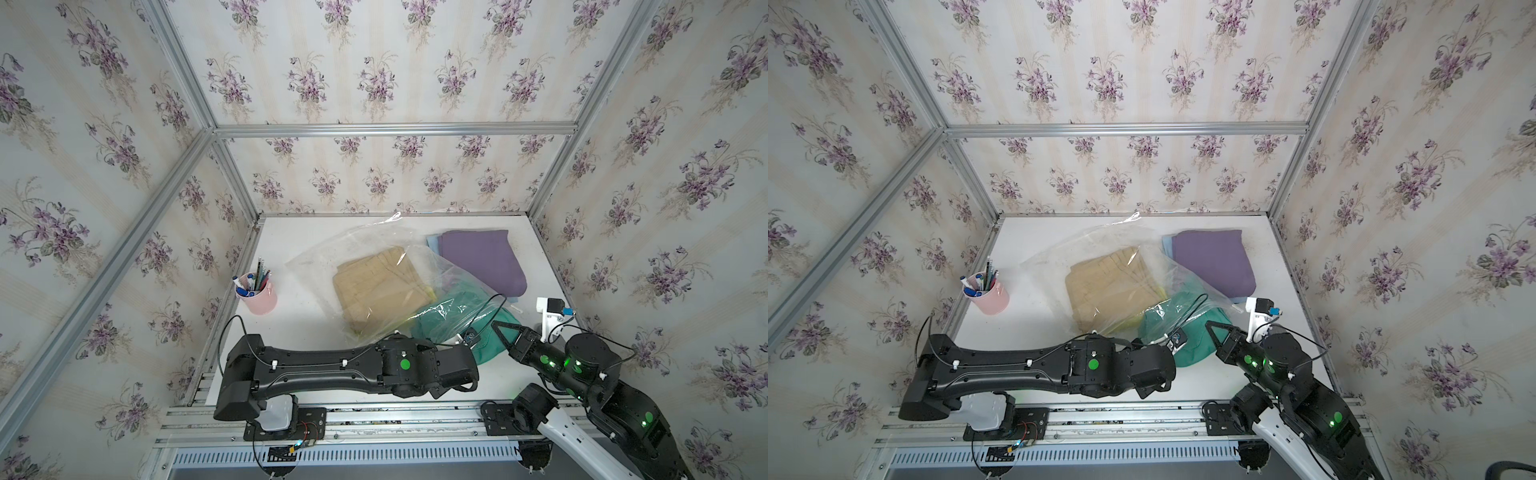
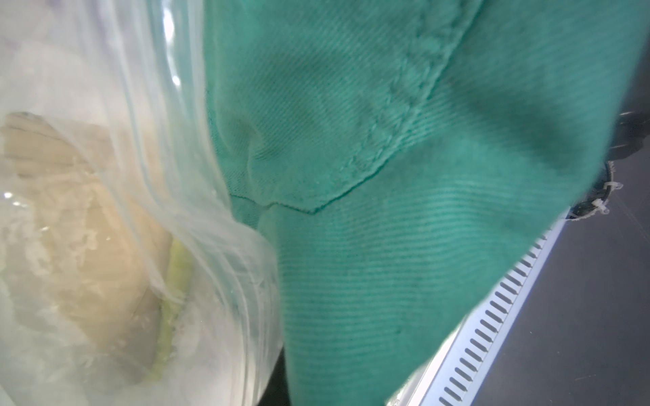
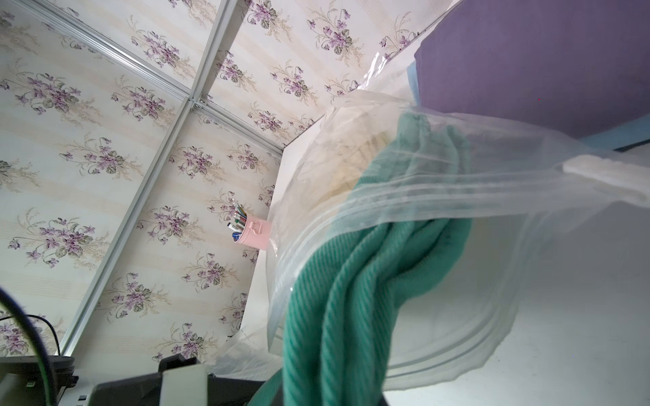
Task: Take the trousers out of the vacuum bag
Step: Take out the trousers from the vacuum bag.
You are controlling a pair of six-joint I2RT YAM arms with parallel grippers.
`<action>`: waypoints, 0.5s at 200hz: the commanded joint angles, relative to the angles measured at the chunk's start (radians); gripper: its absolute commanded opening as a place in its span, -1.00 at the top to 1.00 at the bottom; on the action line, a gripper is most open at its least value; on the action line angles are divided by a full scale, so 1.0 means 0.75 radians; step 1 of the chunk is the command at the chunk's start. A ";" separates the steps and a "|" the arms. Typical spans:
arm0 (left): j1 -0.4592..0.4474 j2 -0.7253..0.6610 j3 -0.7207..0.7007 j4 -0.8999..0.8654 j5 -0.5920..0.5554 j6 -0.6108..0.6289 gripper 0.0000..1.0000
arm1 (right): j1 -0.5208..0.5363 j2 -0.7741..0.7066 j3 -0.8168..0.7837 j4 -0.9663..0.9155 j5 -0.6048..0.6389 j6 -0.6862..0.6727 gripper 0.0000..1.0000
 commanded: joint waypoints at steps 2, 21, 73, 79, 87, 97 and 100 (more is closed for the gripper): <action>0.002 -0.022 0.020 -0.015 -0.008 0.020 0.95 | -0.001 0.012 0.018 0.090 -0.007 -0.039 1.00; 0.000 -0.045 0.029 -0.007 0.009 0.031 0.93 | 0.000 0.024 0.032 0.107 -0.034 -0.047 1.00; 0.003 -0.105 0.069 -0.030 0.041 0.079 0.80 | 0.000 0.077 0.167 0.089 -0.050 -0.106 1.00; 0.002 -0.113 0.069 -0.032 0.038 0.081 0.80 | -0.001 0.083 0.179 0.086 -0.051 -0.111 1.00; 0.001 -0.123 0.065 -0.032 0.042 0.084 0.81 | 0.000 0.090 0.189 0.089 -0.054 -0.115 1.00; 0.001 -0.136 0.067 -0.034 0.044 0.085 0.86 | 0.000 0.097 0.197 0.093 -0.063 -0.116 1.00; 0.001 -0.139 0.068 -0.034 0.045 0.085 0.89 | 0.000 0.099 0.198 0.096 -0.067 -0.115 1.00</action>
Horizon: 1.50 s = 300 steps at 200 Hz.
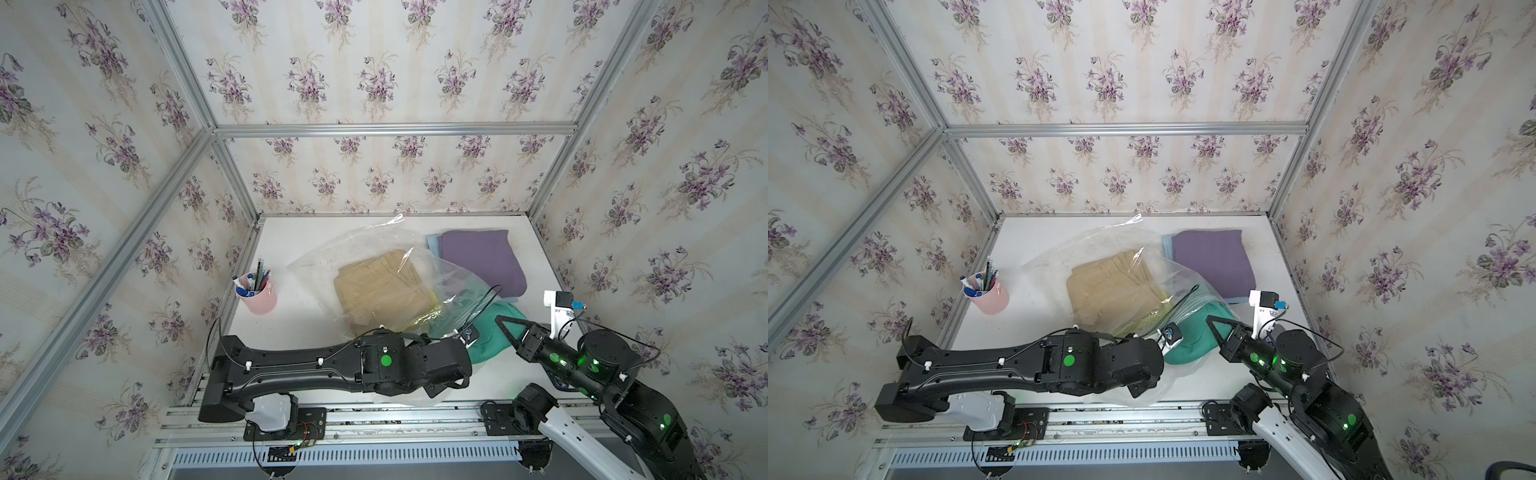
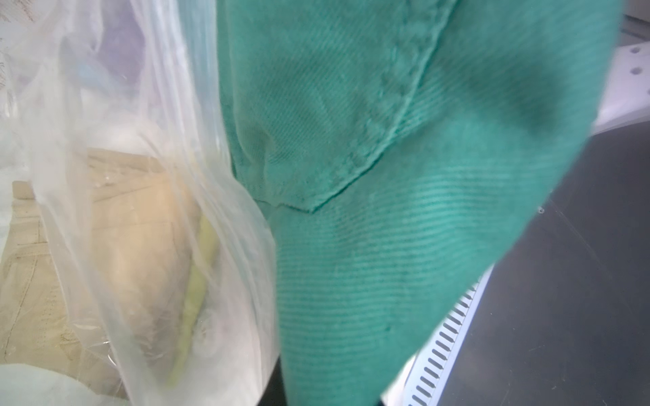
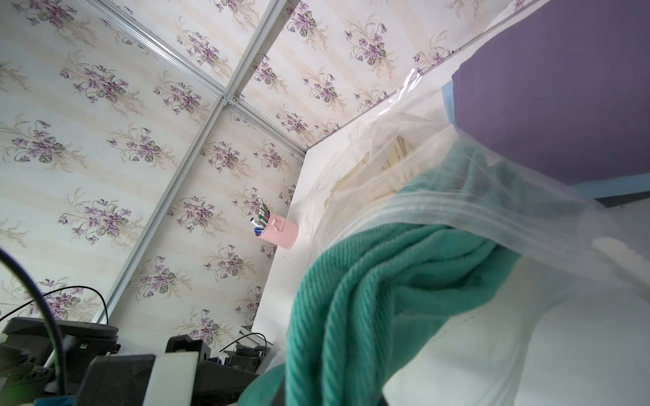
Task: Take the trousers out of the vacuum bag
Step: Take out the trousers from the vacuum bag.
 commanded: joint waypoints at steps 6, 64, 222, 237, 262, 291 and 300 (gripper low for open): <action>0.003 -0.033 0.009 0.006 0.004 0.024 0.93 | -0.001 0.018 0.028 0.102 -0.019 -0.041 1.00; 0.003 -0.146 0.104 -0.021 0.120 0.059 1.00 | -0.001 0.071 0.178 0.123 -0.116 -0.081 1.00; 0.004 -0.197 0.648 -0.096 -0.130 0.436 0.97 | 0.000 0.521 0.592 0.747 -0.248 -0.374 1.00; 0.006 -0.199 0.664 -0.039 -0.180 0.499 0.97 | -0.001 0.575 0.594 0.848 -0.238 -0.426 1.00; 0.014 -0.205 0.692 0.091 -0.251 0.610 0.98 | -0.001 0.664 0.610 0.989 -0.152 -0.506 1.00; 0.047 -0.203 0.695 0.223 -0.295 0.724 0.97 | -0.001 0.780 0.661 1.068 -0.018 -0.608 1.00; 0.073 -0.197 0.696 0.239 -0.282 0.739 0.96 | -0.001 0.816 0.675 1.079 0.019 -0.635 1.00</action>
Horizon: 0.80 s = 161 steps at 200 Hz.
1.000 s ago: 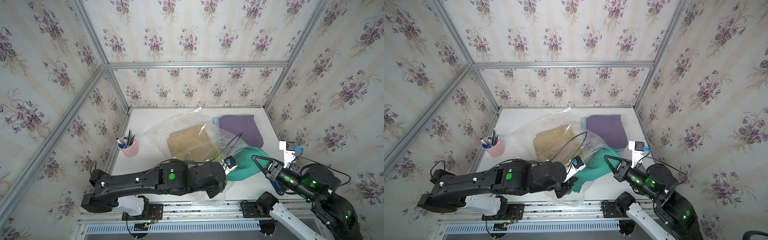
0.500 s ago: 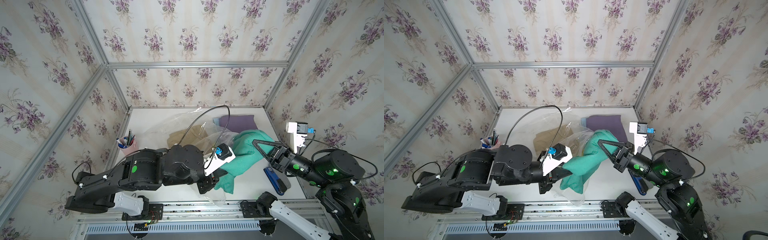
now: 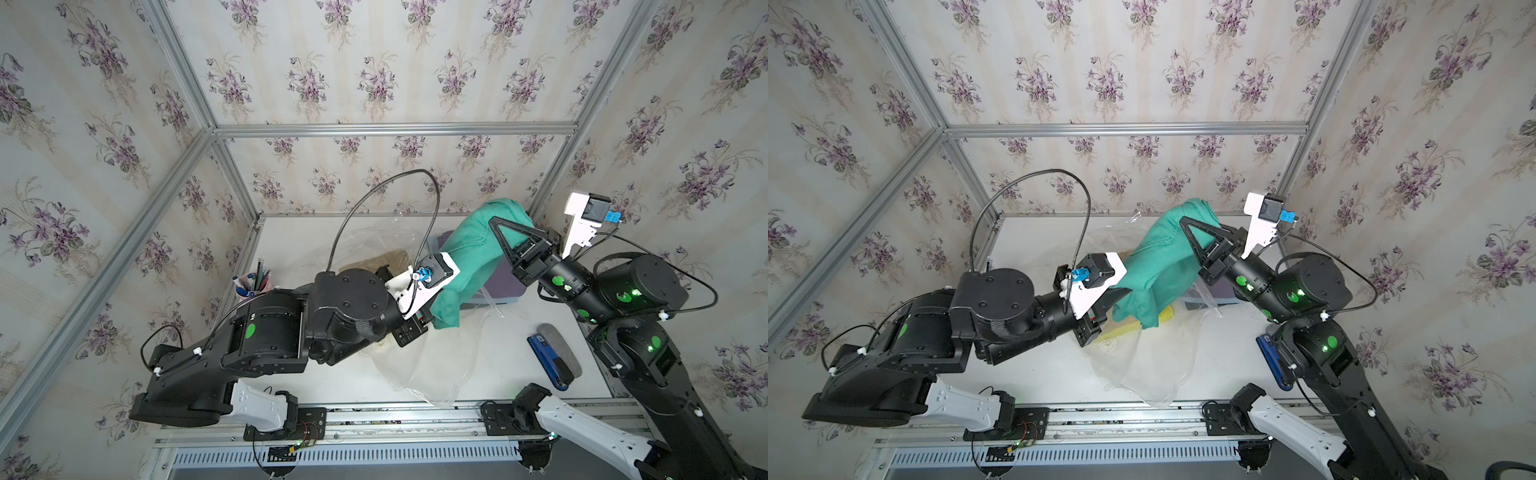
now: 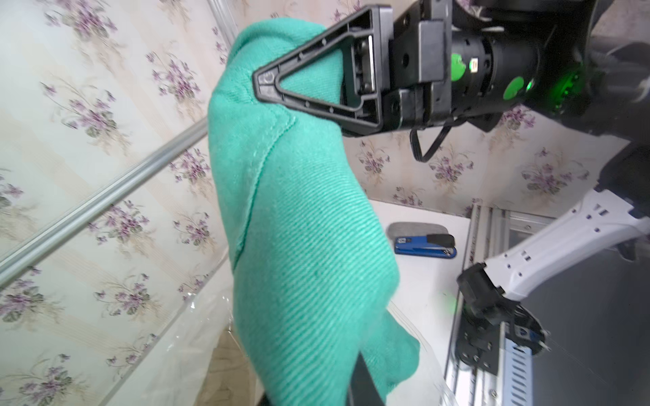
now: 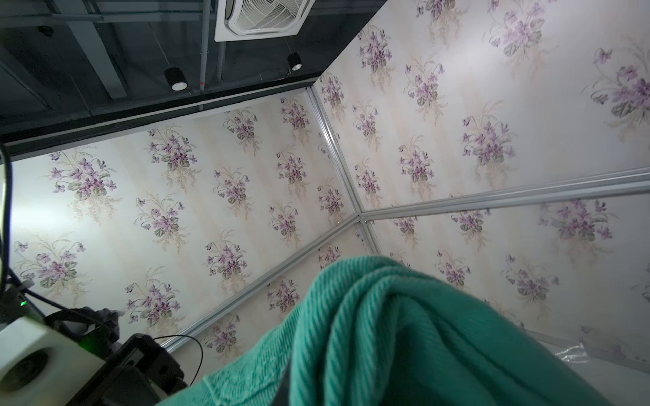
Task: Take the trousers out of the vacuum bag
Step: Take out the trousers from the vacuum bag.
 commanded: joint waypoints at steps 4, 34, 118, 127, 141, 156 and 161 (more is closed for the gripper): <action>0.051 0.003 0.015 0.214 -0.046 0.128 0.96 | -0.001 0.079 0.045 0.185 0.206 -0.153 1.00; 0.193 0.030 0.020 0.252 0.026 0.113 0.96 | -0.004 0.171 0.065 0.229 0.277 -0.209 1.00; 0.529 0.357 0.208 0.250 0.228 0.101 0.92 | -0.088 0.311 0.070 0.214 0.409 -0.281 1.00; 0.548 0.395 0.233 0.245 0.249 0.099 0.92 | -0.117 0.320 0.070 0.209 0.393 -0.272 1.00; 0.573 0.452 0.278 0.245 0.267 0.099 0.92 | -0.189 0.333 0.068 0.208 0.364 -0.261 1.00; 0.602 0.507 0.323 0.254 0.293 0.099 0.92 | -0.244 0.351 0.063 0.208 0.327 -0.244 1.00; 0.611 0.523 0.337 0.257 0.297 0.098 0.92 | -0.270 0.358 0.064 0.209 0.308 -0.232 1.00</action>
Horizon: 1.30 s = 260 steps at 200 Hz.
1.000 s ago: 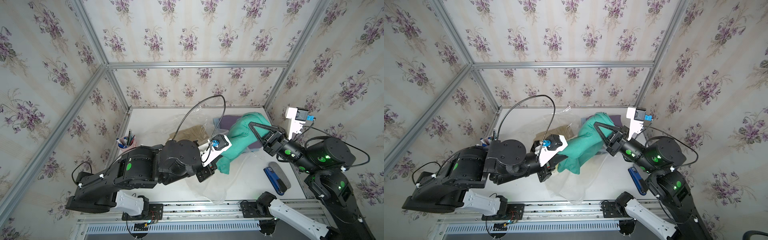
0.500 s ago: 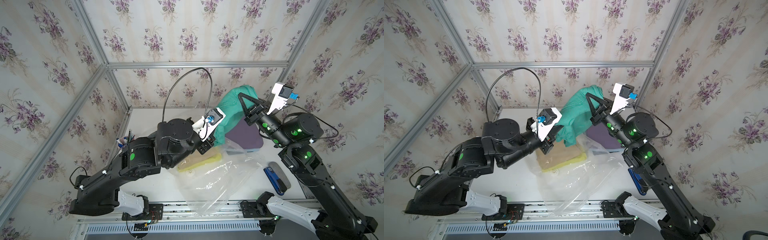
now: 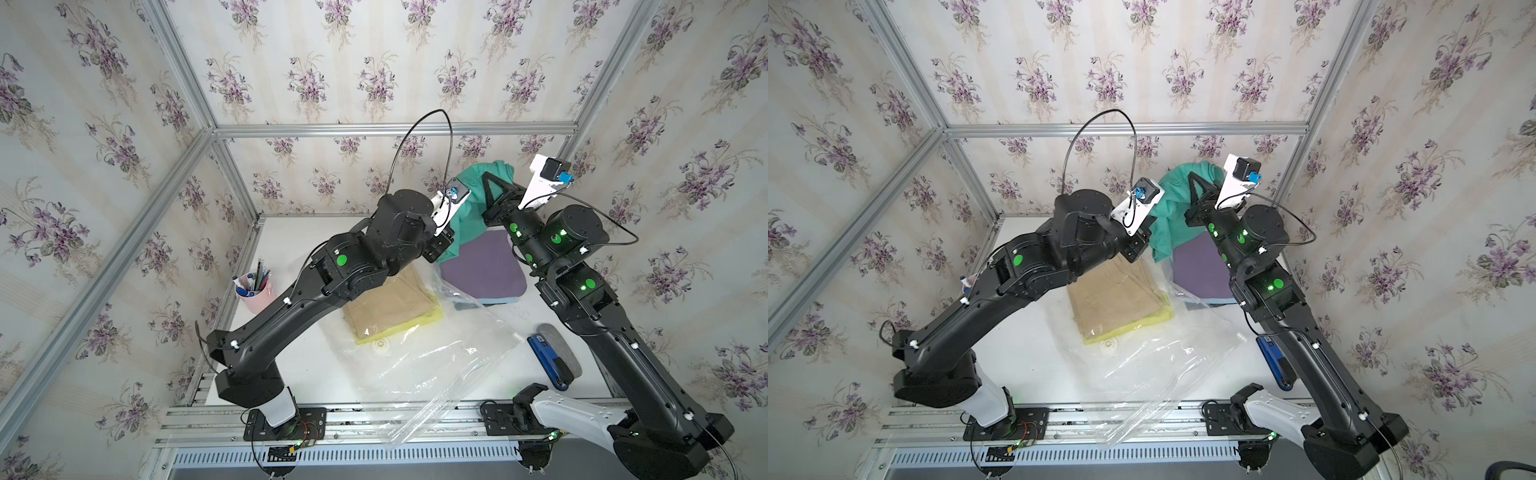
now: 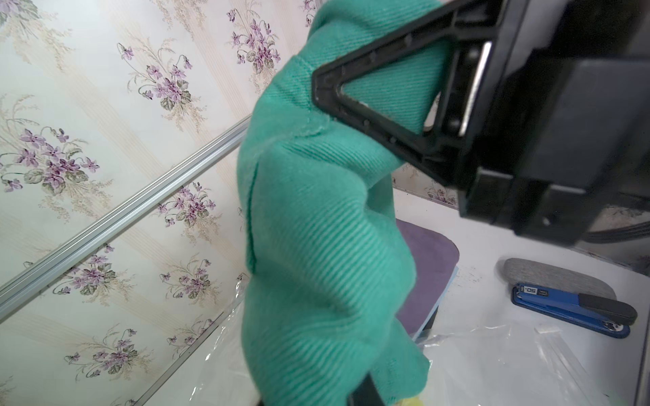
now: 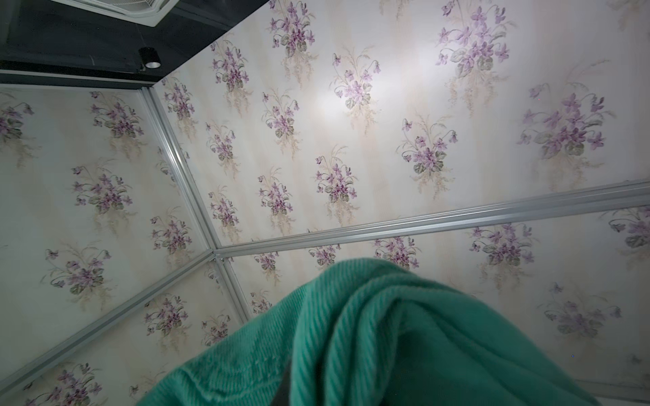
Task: Take the trousers out of the vacuum bag
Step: Take out the trousers from the vacuum bag, then place the trousers at the center of the board.
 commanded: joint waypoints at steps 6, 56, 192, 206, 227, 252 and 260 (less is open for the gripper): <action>0.043 0.080 0.074 0.112 0.063 0.010 0.92 | -0.100 0.030 0.001 0.063 -0.120 0.042 1.00; 0.147 0.256 0.198 0.146 0.123 -0.033 0.91 | -0.354 0.104 -0.060 0.133 -0.366 0.196 1.00; 0.371 0.726 0.494 0.388 0.274 -0.246 0.88 | -0.642 0.420 -0.137 0.404 -0.650 0.336 1.00; 0.398 0.771 0.528 0.421 0.302 -0.286 0.87 | -0.656 0.459 -0.116 0.420 -0.666 0.344 1.00; 0.431 0.816 0.538 0.491 0.358 -0.329 0.85 | -0.677 0.514 -0.090 0.450 -0.682 0.352 1.00; 0.445 0.868 0.544 0.566 0.367 -0.352 0.84 | -0.699 0.573 -0.067 0.495 -0.700 0.367 1.00; 0.449 0.888 0.545 0.586 0.376 -0.365 0.84 | -0.706 0.593 -0.061 0.511 -0.707 0.374 1.00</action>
